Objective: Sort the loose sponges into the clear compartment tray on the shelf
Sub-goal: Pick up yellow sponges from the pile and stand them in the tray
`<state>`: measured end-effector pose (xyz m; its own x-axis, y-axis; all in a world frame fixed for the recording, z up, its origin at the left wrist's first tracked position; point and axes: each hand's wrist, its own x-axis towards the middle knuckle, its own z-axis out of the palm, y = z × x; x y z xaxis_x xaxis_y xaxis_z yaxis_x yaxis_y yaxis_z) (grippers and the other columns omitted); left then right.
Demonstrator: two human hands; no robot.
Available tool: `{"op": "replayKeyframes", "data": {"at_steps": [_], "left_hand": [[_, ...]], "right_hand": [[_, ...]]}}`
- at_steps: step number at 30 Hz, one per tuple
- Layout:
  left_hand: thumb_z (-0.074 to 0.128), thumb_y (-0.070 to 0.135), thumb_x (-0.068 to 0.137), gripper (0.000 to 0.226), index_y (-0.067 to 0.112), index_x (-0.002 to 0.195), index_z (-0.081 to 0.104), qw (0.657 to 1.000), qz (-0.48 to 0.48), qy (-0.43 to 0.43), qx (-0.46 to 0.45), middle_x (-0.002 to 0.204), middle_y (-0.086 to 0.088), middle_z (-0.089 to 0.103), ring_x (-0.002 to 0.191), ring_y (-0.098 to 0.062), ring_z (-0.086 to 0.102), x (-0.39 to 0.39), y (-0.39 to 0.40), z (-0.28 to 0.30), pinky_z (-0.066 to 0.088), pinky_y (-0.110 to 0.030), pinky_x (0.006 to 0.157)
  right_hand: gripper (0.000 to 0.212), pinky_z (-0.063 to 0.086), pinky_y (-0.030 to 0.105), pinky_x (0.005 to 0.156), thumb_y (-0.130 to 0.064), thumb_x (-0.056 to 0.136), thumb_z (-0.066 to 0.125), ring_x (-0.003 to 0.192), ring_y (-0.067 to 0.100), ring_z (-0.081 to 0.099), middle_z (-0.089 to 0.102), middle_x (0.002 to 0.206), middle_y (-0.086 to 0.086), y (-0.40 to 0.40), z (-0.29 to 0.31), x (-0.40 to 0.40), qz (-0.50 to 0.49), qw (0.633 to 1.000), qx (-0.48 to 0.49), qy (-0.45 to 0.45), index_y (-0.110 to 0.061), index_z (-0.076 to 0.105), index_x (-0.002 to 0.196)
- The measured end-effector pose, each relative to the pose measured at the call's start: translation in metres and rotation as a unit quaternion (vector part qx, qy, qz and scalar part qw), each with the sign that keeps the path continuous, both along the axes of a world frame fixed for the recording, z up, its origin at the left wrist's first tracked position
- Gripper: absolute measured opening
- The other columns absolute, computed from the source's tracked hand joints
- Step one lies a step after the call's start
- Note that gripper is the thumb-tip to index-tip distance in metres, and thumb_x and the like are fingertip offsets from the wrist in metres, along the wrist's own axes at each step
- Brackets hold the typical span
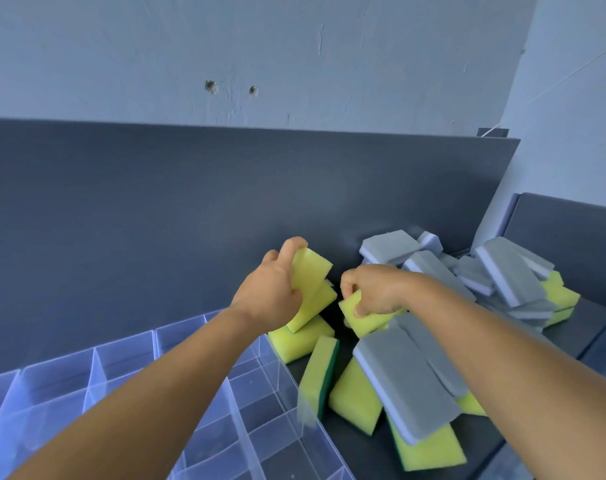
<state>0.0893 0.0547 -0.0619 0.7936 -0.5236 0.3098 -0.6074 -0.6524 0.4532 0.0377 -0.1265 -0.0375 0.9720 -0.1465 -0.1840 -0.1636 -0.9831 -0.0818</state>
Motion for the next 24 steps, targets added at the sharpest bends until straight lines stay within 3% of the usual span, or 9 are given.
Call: {"op": "replayKeyframes", "data": {"at_steps": [4, 7, 9, 11, 13, 16, 21, 24], "left_hand": [[0.056, 0.007, 0.084, 0.046, 0.020, 0.120, 0.030, 0.996, 0.038, -0.006, -0.076, 0.106, -0.001, 0.043, 0.069, -0.027, 0.052, -0.010, 0.008, 0.006, 0.045, -0.036, 0.059], [0.057, 0.012, 0.086, 0.036, 0.016, 0.112, 0.032, 0.992, 0.067, -0.026, -0.107, 0.094, -0.004, 0.047, 0.073, -0.027, 0.050, -0.020, 0.018, 0.013, 0.044, -0.038, 0.062], [0.056, 0.013, 0.087, 0.037, 0.017, 0.116, 0.033, 0.988, 0.078, -0.037, -0.126, 0.098, -0.005, 0.051, 0.078, -0.028, 0.052, -0.029, 0.026, 0.019, 0.048, -0.040, 0.066], [0.056, 0.011, 0.088, 0.051, 0.025, 0.131, 0.033, 0.987, 0.077, -0.052, -0.135, 0.109, -0.004, 0.053, 0.080, -0.026, 0.054, -0.039, 0.036, 0.027, 0.048, -0.036, 0.069], [0.055, 0.010, 0.090, 0.061, 0.032, 0.142, 0.030, 0.987, 0.077, -0.067, -0.121, 0.122, -0.003, 0.050, 0.088, -0.025, 0.056, -0.050, 0.048, 0.034, 0.047, -0.032, 0.076], [0.053, 0.016, 0.092, 0.055, 0.030, 0.142, 0.035, 0.986, 0.102, -0.083, -0.102, 0.122, -0.004, 0.047, 0.090, -0.023, 0.050, -0.069, 0.070, 0.041, 0.046, -0.031, 0.079], [0.053, 0.025, 0.094, 0.045, 0.028, 0.137, 0.043, 0.980, 0.159, -0.086, -0.082, 0.118, -0.003, 0.047, 0.089, -0.023, 0.051, -0.104, 0.115, 0.042, 0.046, -0.030, 0.079], [0.053, 0.023, 0.093, 0.042, 0.026, 0.134, 0.046, 0.975, 0.185, -0.097, -0.070, 0.117, -0.002, 0.048, 0.088, -0.020, 0.049, -0.117, 0.146, 0.043, 0.043, -0.028, 0.078]], "right_hand": [[0.024, 0.043, 0.031, 0.077, -0.022, 0.085, 0.064, 0.099, 0.023, 0.054, 0.058, 0.116, -0.005, -0.001, 0.008, -0.001, -0.010, 0.979, 0.118, -0.163, -0.033, 0.048, 0.099], [0.037, 0.040, 0.027, 0.082, -0.019, 0.087, 0.063, 0.108, 0.018, 0.053, 0.054, 0.125, -0.005, 0.009, 0.013, -0.006, -0.004, 0.938, 0.218, -0.270, -0.032, 0.050, 0.120], [0.047, 0.038, 0.025, 0.087, -0.017, 0.089, 0.061, 0.117, 0.014, 0.048, 0.051, 0.126, -0.005, 0.018, 0.016, -0.013, 0.005, 0.913, 0.257, -0.316, -0.032, 0.046, 0.131], [0.050, 0.039, 0.026, 0.088, -0.016, 0.089, 0.060, 0.110, 0.013, 0.049, 0.050, 0.114, -0.008, 0.028, 0.020, -0.021, 0.015, 0.891, 0.287, -0.351, -0.034, 0.045, 0.133], [0.047, 0.043, 0.030, 0.082, -0.017, 0.086, 0.062, 0.094, 0.016, 0.053, 0.054, 0.100, -0.008, 0.041, 0.023, -0.030, 0.027, 0.873, 0.309, -0.375, -0.034, 0.049, 0.128], [0.039, 0.047, 0.035, 0.078, -0.021, 0.081, 0.066, 0.083, 0.022, 0.057, 0.062, 0.087, -0.001, 0.063, 0.026, -0.044, 0.043, 0.859, 0.331, -0.388, -0.034, 0.055, 0.116], [0.034, 0.050, 0.037, 0.079, -0.024, 0.078, 0.069, 0.087, 0.023, 0.062, 0.068, 0.094, 0.002, 0.107, 0.024, -0.063, 0.076, 0.854, 0.366, -0.361, -0.034, 0.056, 0.108], [0.033, 0.049, 0.032, 0.070, -0.023, 0.080, 0.068, 0.083, 0.022, 0.062, 0.067, 0.092, 0.002, 0.132, 0.023, -0.070, 0.100, 0.856, 0.375, -0.342, -0.033, 0.054, 0.107]]}}
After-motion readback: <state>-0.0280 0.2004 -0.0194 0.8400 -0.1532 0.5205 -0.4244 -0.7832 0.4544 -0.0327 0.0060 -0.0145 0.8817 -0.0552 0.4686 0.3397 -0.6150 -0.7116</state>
